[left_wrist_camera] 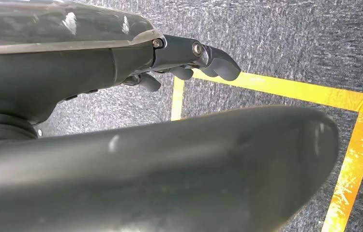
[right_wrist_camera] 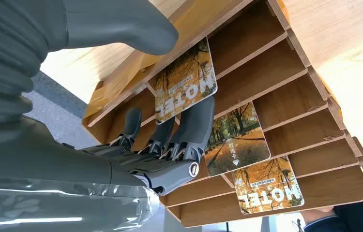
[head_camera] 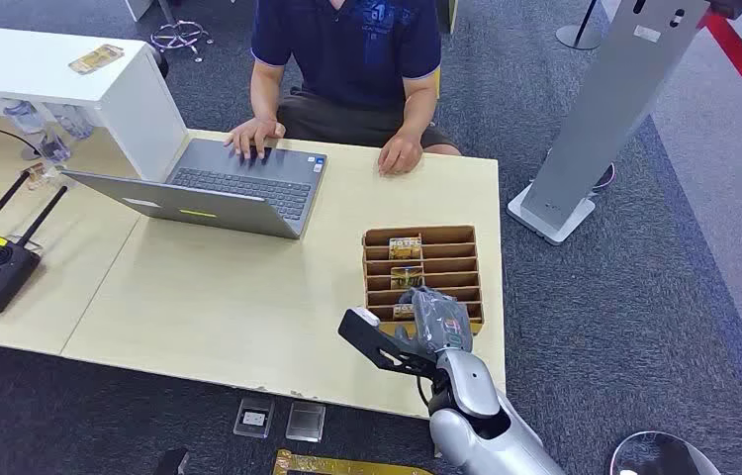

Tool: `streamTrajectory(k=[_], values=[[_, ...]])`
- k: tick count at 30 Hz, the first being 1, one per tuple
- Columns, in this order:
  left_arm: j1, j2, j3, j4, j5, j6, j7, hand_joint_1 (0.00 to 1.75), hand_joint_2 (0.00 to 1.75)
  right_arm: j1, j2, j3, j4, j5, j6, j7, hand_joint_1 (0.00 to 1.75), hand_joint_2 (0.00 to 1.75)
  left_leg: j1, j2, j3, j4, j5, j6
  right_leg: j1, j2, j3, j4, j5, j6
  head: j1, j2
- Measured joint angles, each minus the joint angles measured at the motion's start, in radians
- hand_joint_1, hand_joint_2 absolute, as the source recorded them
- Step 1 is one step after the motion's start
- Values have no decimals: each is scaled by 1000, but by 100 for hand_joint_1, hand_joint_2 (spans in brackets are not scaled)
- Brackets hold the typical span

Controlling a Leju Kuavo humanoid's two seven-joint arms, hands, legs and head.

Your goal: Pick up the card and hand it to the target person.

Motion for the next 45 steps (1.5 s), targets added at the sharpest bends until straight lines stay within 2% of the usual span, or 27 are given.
streamTrajectory(k=[4, 9, 18, 20, 24, 32, 39, 45], values=[[0, 0, 0, 0, 0, 0, 0, 0, 0, 0, 0, 0, 0, -1, 0, -1, 89, 175, 0, 0, 0, 0, 0, 0, 0, 0, 0, 0, 0, 0, 0, 0], [0, 0, 0, 0, 0, -1, -1, 0, 0, 0, 0, 0, 0, -1, 0, -1, 129, 175, 0, 0, 0, 0, 0, 0, 0, 0, 0, 0, 0, 0, 0, 0], [0, 1, 0, 0, -2, -7, -2, 0, 0, -6, -2, 1, 0, -2, 0, 0, 163, 175, 0, 0, 0, 0, 0, 0, 0, 0, 0, 0, 0, 0, 0, 0], [0, 2, 0, 0, -3, -9, -2, 0, 0, -8, -3, 1, -2, -2, 0, 0, 161, 175, 0, 0, 0, 0, 0, 0, 0, 0, 0, 0, 0, 0, 0, 0], [0, 3, 0, 0, -3, -10, -4, 0, 0, -9, -6, 1, -3, -2, 0, 2, 145, 175, 0, 0, 0, 0, 0, 0, 0, 0, 0, 0, 0, 0, 0, 0], [0, 8, 1, 0, 8, -8, -25, 0, 0, -7, -7, 1, -5, 4, -9, 11, 145, 175, 0, 0, 0, 0, 0, 0, 0, 0, 0, 0, 0, 0, 0, 0], [1, 9, 6, 0, 42, 8, -28, 0, 0, -11, -8, 3, -4, -6, -15, -38, 145, 175, 0, 0, 0, 0, 0, 0, 0, 0, 0, 0, 0, 0, 0, 0], [2, 9, 13, 0, 41, 4, -36, 0, 0, -21, -11, 3, -7, -11, -65, -60, 145, 175, 0, 0, 0, 0, 0, 0, 0, 0, 0, 0, 0, 0, 0, 0]])
